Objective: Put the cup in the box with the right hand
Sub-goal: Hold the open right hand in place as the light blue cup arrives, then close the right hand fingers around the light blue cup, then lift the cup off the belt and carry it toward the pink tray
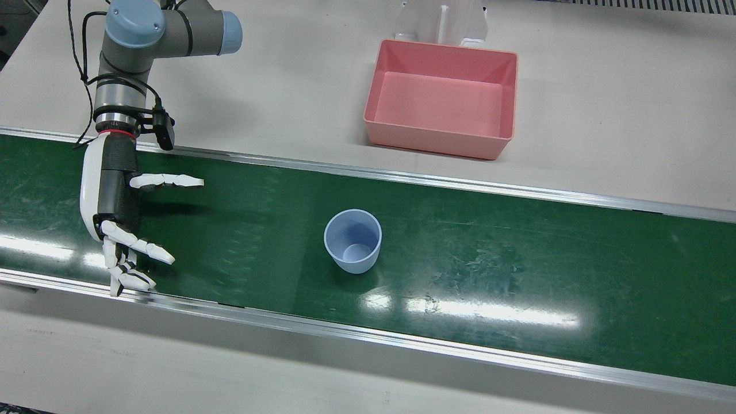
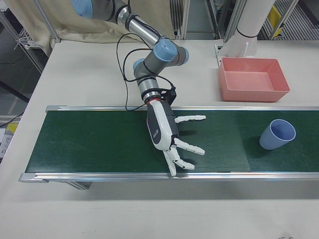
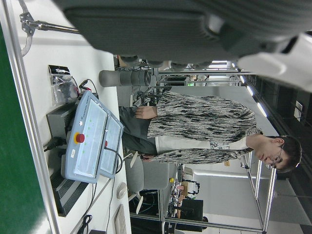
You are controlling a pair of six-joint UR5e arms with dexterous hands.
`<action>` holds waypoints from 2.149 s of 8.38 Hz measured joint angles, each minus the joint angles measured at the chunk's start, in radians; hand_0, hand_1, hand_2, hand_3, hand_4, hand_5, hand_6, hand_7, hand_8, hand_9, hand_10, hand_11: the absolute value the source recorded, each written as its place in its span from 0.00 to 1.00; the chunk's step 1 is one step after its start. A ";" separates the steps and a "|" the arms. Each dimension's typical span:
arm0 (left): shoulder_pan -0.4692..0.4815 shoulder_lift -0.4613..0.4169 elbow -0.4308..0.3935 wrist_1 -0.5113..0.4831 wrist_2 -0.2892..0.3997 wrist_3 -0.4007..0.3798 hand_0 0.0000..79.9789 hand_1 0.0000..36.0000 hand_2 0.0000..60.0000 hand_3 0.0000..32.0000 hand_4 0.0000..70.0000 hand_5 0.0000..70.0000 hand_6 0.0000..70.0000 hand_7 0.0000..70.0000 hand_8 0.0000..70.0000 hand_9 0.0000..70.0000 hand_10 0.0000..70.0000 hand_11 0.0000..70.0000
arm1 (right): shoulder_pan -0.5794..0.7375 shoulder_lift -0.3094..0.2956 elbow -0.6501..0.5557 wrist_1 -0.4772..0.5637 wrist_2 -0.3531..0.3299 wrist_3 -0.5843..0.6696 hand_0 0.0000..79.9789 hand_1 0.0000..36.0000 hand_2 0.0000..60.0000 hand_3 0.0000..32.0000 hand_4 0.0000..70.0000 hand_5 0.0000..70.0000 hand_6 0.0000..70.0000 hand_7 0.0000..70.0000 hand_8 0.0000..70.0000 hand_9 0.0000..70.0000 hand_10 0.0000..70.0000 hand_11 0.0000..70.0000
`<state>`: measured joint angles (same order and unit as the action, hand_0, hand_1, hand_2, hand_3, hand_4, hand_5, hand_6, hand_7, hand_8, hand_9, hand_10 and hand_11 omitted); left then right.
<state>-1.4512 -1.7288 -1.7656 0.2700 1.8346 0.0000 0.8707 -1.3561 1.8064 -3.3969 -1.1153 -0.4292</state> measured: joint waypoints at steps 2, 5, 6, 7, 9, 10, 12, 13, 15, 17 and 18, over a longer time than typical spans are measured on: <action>-0.001 0.000 0.000 0.000 0.000 0.000 0.00 0.00 0.00 0.00 0.00 0.00 0.00 0.00 0.00 0.00 0.00 0.00 | -0.001 0.000 0.001 -0.001 0.000 -0.002 0.65 0.44 0.17 0.00 0.35 0.09 0.12 0.47 0.23 0.38 0.03 0.06; -0.001 0.000 0.000 0.000 0.000 0.000 0.00 0.00 0.00 0.00 0.00 0.00 0.00 0.00 0.00 0.00 0.00 0.00 | -0.001 0.000 0.000 -0.001 0.000 -0.003 0.68 0.46 0.11 0.00 0.37 0.10 0.13 0.50 0.24 0.39 0.04 0.08; -0.001 0.000 0.000 0.000 0.000 0.000 0.00 0.00 0.00 0.00 0.00 0.00 0.00 0.00 0.00 0.00 0.00 0.00 | -0.001 0.000 -0.001 -0.001 0.000 -0.003 0.69 0.45 0.06 0.00 0.40 0.10 0.13 0.51 0.25 0.40 0.04 0.08; 0.000 0.000 0.000 0.000 0.000 0.000 0.00 0.00 0.00 0.00 0.00 0.00 0.00 0.00 0.00 0.00 0.00 0.00 | -0.001 0.000 -0.001 -0.001 0.000 -0.003 0.69 0.55 0.21 0.00 0.37 0.11 0.14 0.55 0.26 0.41 0.06 0.11; 0.000 0.000 0.000 0.000 0.000 0.000 0.00 0.00 0.00 0.00 0.00 0.00 0.00 0.00 0.00 0.00 0.00 0.00 | 0.000 0.003 -0.001 -0.001 0.002 -0.003 0.72 1.00 1.00 0.00 0.70 0.21 0.39 1.00 0.54 0.86 0.27 0.43; 0.000 0.000 0.000 0.000 0.000 0.000 0.00 0.00 0.00 0.00 0.00 0.00 0.00 0.00 0.00 0.00 0.00 0.00 | 0.005 0.006 -0.001 -0.003 0.006 -0.003 0.92 1.00 1.00 0.00 1.00 0.26 0.60 1.00 0.88 1.00 0.64 0.92; -0.001 0.000 0.000 0.001 0.000 0.000 0.00 0.00 0.00 0.00 0.00 0.00 0.00 0.00 0.00 0.00 0.00 0.00 | 0.016 0.003 0.006 -0.009 0.046 -0.009 0.84 1.00 1.00 0.00 1.00 0.27 0.64 1.00 1.00 1.00 0.80 1.00; -0.001 0.000 0.000 0.000 0.000 0.000 0.00 0.00 0.00 0.00 0.00 0.00 0.00 0.00 0.00 0.00 0.00 0.00 | 0.022 0.000 0.013 -0.012 0.059 -0.016 0.78 1.00 1.00 0.00 1.00 0.26 0.63 1.00 1.00 1.00 0.78 1.00; -0.001 0.000 0.000 0.001 0.000 0.000 0.00 0.00 0.00 0.00 0.00 0.00 0.00 0.00 0.00 0.00 0.00 0.00 | 0.035 -0.014 0.076 -0.013 0.066 -0.036 0.73 1.00 1.00 0.00 1.00 0.25 0.62 1.00 0.98 1.00 0.75 1.00; -0.001 0.000 0.000 0.001 0.000 0.000 0.00 0.00 0.00 0.00 0.00 0.00 0.00 0.00 0.00 0.00 0.00 0.00 | 0.009 -0.036 0.220 -0.015 0.068 -0.114 0.74 1.00 1.00 0.00 1.00 0.25 0.62 1.00 0.98 1.00 0.75 1.00; -0.001 0.000 0.000 0.001 0.000 0.000 0.00 0.00 0.00 0.00 0.00 0.00 0.00 0.00 0.00 0.00 0.00 0.00 | -0.036 -0.043 0.297 -0.027 0.072 -0.154 0.73 1.00 1.00 0.00 1.00 0.24 0.62 1.00 0.97 1.00 0.76 1.00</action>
<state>-1.4526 -1.7288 -1.7656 0.2706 1.8346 0.0000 0.8351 -1.3987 2.1034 -3.4243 -1.0431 -0.5834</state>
